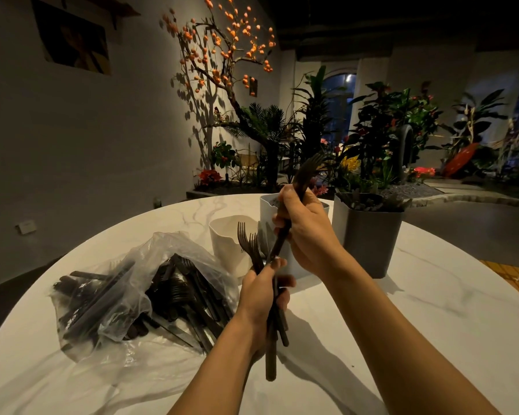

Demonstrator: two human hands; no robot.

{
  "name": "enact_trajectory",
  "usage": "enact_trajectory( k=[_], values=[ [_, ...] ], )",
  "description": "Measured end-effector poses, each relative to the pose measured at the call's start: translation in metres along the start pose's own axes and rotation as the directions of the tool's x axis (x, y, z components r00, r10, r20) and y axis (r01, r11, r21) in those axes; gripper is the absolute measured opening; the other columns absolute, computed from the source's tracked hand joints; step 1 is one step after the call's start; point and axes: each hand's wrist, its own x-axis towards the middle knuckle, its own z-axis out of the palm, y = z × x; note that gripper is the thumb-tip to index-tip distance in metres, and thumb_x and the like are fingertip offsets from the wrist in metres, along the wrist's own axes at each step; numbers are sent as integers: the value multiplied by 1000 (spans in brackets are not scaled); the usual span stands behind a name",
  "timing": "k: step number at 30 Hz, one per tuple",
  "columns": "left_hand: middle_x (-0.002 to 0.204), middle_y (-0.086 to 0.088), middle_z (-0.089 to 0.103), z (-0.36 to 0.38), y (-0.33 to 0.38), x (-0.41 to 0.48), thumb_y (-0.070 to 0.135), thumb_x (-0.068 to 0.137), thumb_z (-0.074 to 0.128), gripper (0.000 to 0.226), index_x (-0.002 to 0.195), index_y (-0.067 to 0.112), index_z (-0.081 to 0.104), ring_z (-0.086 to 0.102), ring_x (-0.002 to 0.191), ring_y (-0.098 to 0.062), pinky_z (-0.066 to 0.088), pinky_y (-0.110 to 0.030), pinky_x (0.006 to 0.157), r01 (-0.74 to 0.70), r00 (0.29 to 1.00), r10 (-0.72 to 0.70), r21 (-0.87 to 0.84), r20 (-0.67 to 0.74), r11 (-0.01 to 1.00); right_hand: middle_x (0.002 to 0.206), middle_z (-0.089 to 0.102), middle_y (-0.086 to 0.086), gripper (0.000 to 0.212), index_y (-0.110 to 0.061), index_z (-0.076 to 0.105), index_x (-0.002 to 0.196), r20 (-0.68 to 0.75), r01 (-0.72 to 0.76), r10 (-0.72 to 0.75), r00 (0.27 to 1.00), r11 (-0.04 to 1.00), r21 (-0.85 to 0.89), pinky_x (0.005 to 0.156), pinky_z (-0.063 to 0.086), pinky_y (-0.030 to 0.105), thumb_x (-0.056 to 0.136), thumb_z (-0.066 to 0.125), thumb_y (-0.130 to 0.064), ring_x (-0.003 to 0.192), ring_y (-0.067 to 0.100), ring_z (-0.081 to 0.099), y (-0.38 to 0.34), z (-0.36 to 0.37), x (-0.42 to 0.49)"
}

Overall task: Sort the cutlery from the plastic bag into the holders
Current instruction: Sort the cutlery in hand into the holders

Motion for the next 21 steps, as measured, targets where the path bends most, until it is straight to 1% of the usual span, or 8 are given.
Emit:
enact_trajectory(
  k=[4,7,9,11,13,16,18,21],
  values=[
    [89,-18,74,-1,4,-3,24,102,49,30,122,2,57,40,40,-10,34,-20,41,56,996,-48,-99,81,994,61,36,-7,21,-16,44,91,-14,-50,50,999,998,-23,65,32,30,109,39,-27,59,10,36,-5,-5,2],
    [100,-19,74,-3,5,-3,33,101,51,31,113,6,60,38,38,-8,32,-19,40,72,989,-47,-176,142,982,63,37,-5,21,-16,45,91,-21,-94,93,995,995,-21,68,33,32,109,38,-25,62,12,37,-6,-12,4],
    [100,-15,74,-5,4,-1,42,100,55,39,111,6,64,39,37,-7,33,-19,41,46,988,-21,-162,151,986,66,39,-3,20,-15,45,92,4,-151,151,989,989,-9,71,35,33,108,39,-24,64,13,41,-3,-12,1],
    [88,-9,72,-6,3,0,40,91,65,43,113,3,65,39,38,-7,34,-20,41,8,991,13,-151,134,989,71,42,0,17,-14,45,93,55,-206,206,977,978,-6,74,38,33,108,40,-22,68,15,45,-1,-11,-2],
    [75,-4,64,-7,2,1,33,83,70,42,111,2,62,40,39,-7,35,-21,40,-9,994,28,-176,108,984,78,47,4,15,-12,48,95,97,-220,230,968,970,-101,79,43,35,107,43,-19,78,21,51,-3,-11,-5],
    [69,-1,61,-10,4,2,31,81,74,37,105,5,65,43,41,-7,37,-20,40,-15,998,26,-198,52,980,99,56,19,11,-13,54,101,84,-154,208,974,891,-428,92,48,42,105,48,-22,99,37,56,-10,-15,-5],
    [68,0,63,-11,5,2,29,85,76,30,102,6,65,46,41,-8,40,-19,41,-9,1000,9,-192,-2,981,100,57,22,14,-12,57,103,64,-121,199,978,788,-603,78,49,34,105,50,-24,88,29,56,-13,-21,-4],
    [67,-1,64,-9,5,2,29,89,75,33,109,5,62,49,42,-10,43,-21,41,-14,999,7,-162,-47,987,92,63,15,23,-1,62,109,78,-162,257,963,788,-594,61,47,23,103,54,-22,73,15,58,-17,-31,-1]
  ],
)
